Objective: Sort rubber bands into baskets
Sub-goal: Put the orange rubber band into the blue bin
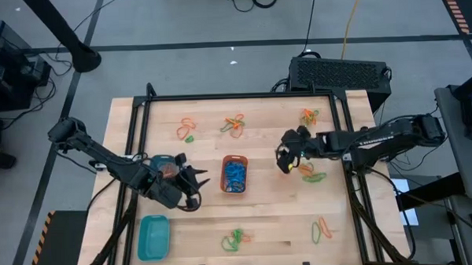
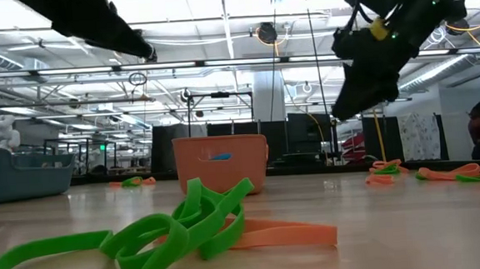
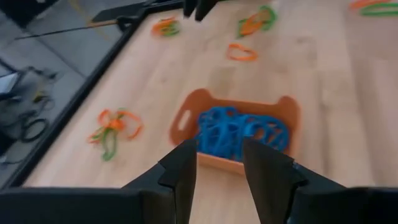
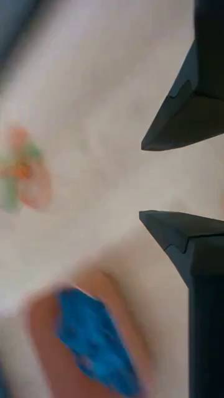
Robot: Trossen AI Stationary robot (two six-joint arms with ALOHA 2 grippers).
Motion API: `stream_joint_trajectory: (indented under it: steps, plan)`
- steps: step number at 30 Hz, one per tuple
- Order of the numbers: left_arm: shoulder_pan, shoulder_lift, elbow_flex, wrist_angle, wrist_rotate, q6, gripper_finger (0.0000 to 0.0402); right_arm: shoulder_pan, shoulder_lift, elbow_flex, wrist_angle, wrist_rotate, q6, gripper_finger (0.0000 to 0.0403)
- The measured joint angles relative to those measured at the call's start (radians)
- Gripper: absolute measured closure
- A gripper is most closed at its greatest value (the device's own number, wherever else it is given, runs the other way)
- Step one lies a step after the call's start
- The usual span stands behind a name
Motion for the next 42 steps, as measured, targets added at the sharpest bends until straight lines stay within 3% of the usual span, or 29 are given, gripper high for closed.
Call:
stream_joint_trajectory:
  steps: [5, 9, 19, 30, 36, 42]
  plan:
    - [0.000, 0.001, 0.000, 0.036, 0.088, 0.006, 0.0265, 0.001, 0.013, 0.000, -0.018, -0.248, 0.029, 0.0243]
    - [-0.002, 0.023, 0.000, 0.073, 0.102, 0.004, 0.0265, 0.060, 0.011, 0.000, -0.053, -0.350, 0.098, 0.0243]
    - [0.000, 0.136, 0.000, 0.187, 0.113, 0.028, 0.0265, 0.267, 0.016, 0.000, -0.054, -0.343, 0.241, 0.0243]
    - [0.000, 0.212, 0.000, 0.457, 0.313, 0.207, 0.0265, 0.395, 0.016, 0.000, -0.160, -0.340, 0.398, 0.0243]
    - [0.002, 0.240, 0.000, 0.490, 0.338, 0.212, 0.0265, 0.441, 0.016, 0.000, -0.186, -0.341, 0.433, 0.0243]
    - [0.002, 0.244, 0.000, 0.489, 0.339, 0.206, 0.0265, 0.520, 0.016, 0.000, -0.006, -0.339, 0.441, 0.0243]
